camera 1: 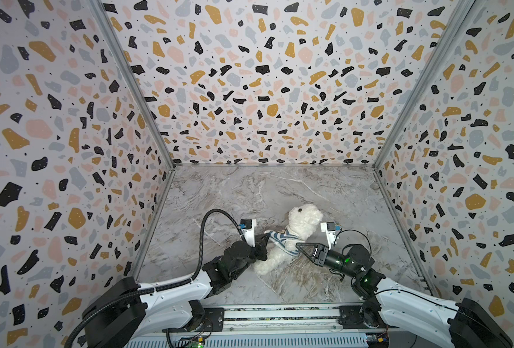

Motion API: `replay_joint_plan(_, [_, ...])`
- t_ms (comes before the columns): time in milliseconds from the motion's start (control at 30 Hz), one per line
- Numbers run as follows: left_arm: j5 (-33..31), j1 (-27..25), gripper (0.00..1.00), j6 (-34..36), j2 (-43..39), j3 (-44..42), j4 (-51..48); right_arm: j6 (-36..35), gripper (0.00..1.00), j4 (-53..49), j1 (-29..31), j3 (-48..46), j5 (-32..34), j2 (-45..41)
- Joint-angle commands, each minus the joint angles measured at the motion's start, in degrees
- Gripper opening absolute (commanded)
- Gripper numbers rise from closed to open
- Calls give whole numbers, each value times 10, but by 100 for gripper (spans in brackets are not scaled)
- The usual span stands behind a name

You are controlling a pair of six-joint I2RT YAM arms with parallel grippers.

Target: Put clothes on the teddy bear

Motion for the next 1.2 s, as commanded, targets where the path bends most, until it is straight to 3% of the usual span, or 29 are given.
replay_joint_plan(0, [-29,18,0,18,8,-28,-34,-62,3,37,-11,27,-22,2])
replay_joint_plan(233, [31,-16,0,-25,58,-49,58,-181,36,-130,-17,48,40,-27])
replay_joint_plan(267, [34,-24,0,-32,67,-48,69,-194,42,-153,-16,52,47,-41])
replay_joint_plan(300, [38,-30,0,-40,79,-47,84,-211,57,-180,-13,58,56,-57])
replay_joint_plan(333, [42,-35,0,-47,89,-46,95,-230,64,-213,-7,66,70,-70])
replay_joint_plan(433, [49,-47,0,-66,127,-42,129,-296,73,-327,19,103,123,-87])
replay_joint_plan(567, [60,-57,0,-81,157,-40,165,-353,75,-408,69,134,179,-65])
replay_joint_plan(700, [53,-73,0,-84,166,-27,161,-365,73,-455,140,155,244,-33])
replay_joint_plan(1033, [48,-84,0,-91,187,-17,164,-284,62,-532,231,150,403,-2])
replay_joint_plan(1167, [47,-84,0,-91,187,-19,166,-264,58,-537,235,140,423,-2])
